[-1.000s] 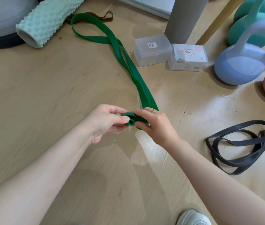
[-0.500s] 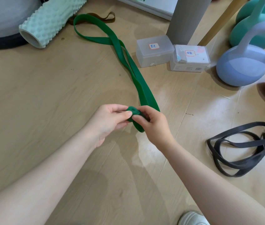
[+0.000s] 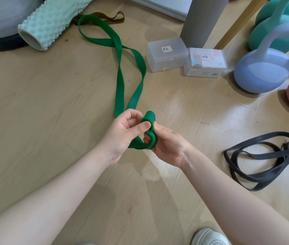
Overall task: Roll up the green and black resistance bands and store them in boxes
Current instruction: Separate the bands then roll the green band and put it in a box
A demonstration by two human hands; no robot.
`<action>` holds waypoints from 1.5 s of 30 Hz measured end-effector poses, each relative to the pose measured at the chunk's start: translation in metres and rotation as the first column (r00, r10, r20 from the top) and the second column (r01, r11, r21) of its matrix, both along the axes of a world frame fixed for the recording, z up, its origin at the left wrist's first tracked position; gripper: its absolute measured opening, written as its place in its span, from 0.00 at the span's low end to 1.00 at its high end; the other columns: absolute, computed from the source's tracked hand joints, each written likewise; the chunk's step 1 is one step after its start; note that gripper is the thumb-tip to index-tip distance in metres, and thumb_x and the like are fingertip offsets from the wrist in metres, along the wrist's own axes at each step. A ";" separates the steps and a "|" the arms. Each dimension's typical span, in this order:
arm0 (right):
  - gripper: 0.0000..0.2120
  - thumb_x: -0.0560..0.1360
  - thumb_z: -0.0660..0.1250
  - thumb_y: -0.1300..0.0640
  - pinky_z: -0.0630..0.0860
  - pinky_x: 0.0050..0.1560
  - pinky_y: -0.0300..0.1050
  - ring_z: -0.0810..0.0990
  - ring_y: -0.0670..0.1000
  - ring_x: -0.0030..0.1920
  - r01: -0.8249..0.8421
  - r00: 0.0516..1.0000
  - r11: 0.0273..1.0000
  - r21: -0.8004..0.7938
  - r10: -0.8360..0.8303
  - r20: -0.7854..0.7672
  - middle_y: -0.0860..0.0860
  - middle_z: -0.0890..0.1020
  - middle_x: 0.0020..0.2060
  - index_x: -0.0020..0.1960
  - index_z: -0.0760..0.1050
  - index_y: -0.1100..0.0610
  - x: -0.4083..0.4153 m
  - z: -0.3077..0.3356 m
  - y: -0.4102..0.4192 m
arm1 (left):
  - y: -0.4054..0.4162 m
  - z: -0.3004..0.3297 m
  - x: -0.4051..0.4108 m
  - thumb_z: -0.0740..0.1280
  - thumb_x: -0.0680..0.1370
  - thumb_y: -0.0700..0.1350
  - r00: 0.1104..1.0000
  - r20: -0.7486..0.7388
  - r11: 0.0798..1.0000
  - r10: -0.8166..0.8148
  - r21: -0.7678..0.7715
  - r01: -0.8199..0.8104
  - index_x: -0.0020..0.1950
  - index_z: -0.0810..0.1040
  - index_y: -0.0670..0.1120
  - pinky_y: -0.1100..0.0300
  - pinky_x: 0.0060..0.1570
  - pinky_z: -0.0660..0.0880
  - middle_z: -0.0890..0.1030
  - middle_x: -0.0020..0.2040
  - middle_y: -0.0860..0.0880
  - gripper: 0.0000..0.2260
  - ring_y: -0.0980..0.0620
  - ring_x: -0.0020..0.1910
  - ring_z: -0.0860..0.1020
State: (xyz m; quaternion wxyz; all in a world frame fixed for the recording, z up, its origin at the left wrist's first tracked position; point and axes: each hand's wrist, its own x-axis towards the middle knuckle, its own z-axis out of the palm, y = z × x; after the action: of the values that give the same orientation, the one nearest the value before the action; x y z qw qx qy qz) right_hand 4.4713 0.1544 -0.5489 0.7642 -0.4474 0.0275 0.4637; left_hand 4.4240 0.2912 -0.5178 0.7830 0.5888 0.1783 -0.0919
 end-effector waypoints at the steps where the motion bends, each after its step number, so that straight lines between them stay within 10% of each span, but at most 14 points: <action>1: 0.11 0.74 0.62 0.53 0.78 0.46 0.42 0.81 0.49 0.42 -0.019 0.998 0.998 -0.058 0.022 0.060 0.52 0.83 0.41 0.47 0.80 0.57 0.003 0.002 -0.002 | 0.005 -0.001 -0.001 0.69 0.67 0.45 1.000 -0.003 1.000 -0.010 0.023 0.011 0.45 0.72 0.45 0.60 0.48 0.75 0.80 0.49 0.43 0.10 0.51 0.44 0.79; 4: 0.04 0.75 0.66 0.59 0.73 0.44 0.44 0.76 0.50 0.38 0.036 0.882 0.879 -0.476 0.196 0.429 0.56 0.80 0.39 0.45 0.76 0.59 0.013 0.010 -0.015 | 0.021 -0.002 -0.001 0.66 0.70 0.49 0.988 -0.079 0.981 -0.135 0.127 0.144 0.51 0.79 0.46 0.63 0.53 0.75 0.83 0.51 0.48 0.12 0.55 0.51 0.80; 7: 0.06 0.73 0.69 0.57 0.71 0.37 0.44 0.76 0.51 0.36 0.300 0.416 0.744 -0.598 0.462 0.783 0.53 0.81 0.39 0.47 0.76 0.60 0.014 0.008 -0.020 | 0.023 -0.006 0.001 0.63 0.72 0.54 0.951 -0.269 0.974 -0.152 0.122 0.190 0.52 0.78 0.42 0.60 0.51 0.79 0.82 0.52 0.43 0.18 0.49 0.50 0.81; 10: 0.11 0.74 0.64 0.52 0.71 0.34 0.45 0.77 0.54 0.34 0.336 -0.002 0.769 -0.544 0.578 0.816 0.51 0.80 0.36 0.47 0.78 0.58 0.015 0.005 -0.022 | 0.015 -0.009 0.002 0.67 0.72 0.49 0.934 -0.346 0.989 -0.090 0.076 0.123 0.56 0.75 0.41 0.60 0.47 0.80 0.82 0.51 0.41 0.17 0.48 0.47 0.82; 15: 0.13 0.75 0.60 0.51 0.72 0.34 0.46 0.75 0.56 0.32 0.294 -0.241 0.803 -0.519 0.588 0.772 0.51 0.77 0.33 0.49 0.81 0.55 0.015 0.002 -0.024 | 0.018 -0.006 0.002 0.70 0.65 0.43 0.894 -0.360 0.964 -0.265 -0.085 0.252 0.51 0.80 0.40 0.63 0.45 0.79 0.83 0.47 0.43 0.16 0.50 0.44 0.82; 25: 0.21 0.71 0.59 0.43 0.64 0.30 0.43 0.67 0.49 0.33 0.477 0.094 0.707 -0.523 0.550 0.830 0.53 0.77 0.33 0.42 0.72 0.62 0.007 0.005 -0.025 | -0.004 -0.011 -0.002 0.69 0.72 0.33 0.980 -0.197 0.990 0.006 0.137 0.021 0.47 0.81 0.41 0.64 0.45 0.79 0.84 0.42 0.46 0.06 0.54 0.39 0.82; 32: 0.07 0.74 0.67 0.58 0.67 0.39 0.41 0.74 0.50 0.39 0.618 0.445 0.589 -0.521 0.284 0.849 0.54 0.79 0.40 0.44 0.73 0.62 -0.019 0.002 0.006 | -0.016 -0.007 0.005 0.67 0.74 0.35 0.933 -0.204 0.951 0.296 -0.035 -0.309 0.42 0.81 0.42 0.65 0.47 0.79 0.84 0.38 0.47 0.05 0.54 0.40 0.82; 45: 0.09 0.72 0.70 0.56 0.72 0.42 0.44 0.75 0.48 0.42 0.568 0.462 0.633 -0.526 0.284 0.840 0.50 0.77 0.41 0.48 0.76 0.60 -0.029 -0.007 0.000 | -0.026 -0.014 -0.003 0.68 0.75 0.44 0.877 -0.449 0.969 0.173 -0.082 -0.233 0.45 0.75 0.50 0.50 0.49 0.70 0.80 0.44 0.52 0.03 0.55 0.49 0.75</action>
State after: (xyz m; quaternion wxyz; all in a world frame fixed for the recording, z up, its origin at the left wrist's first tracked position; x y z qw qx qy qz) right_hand 4.4422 0.1548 -0.5558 0.4413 -0.8868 -0.1326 0.0336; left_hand 4.4208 0.2656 -0.5318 0.7655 0.4774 0.4041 -0.1510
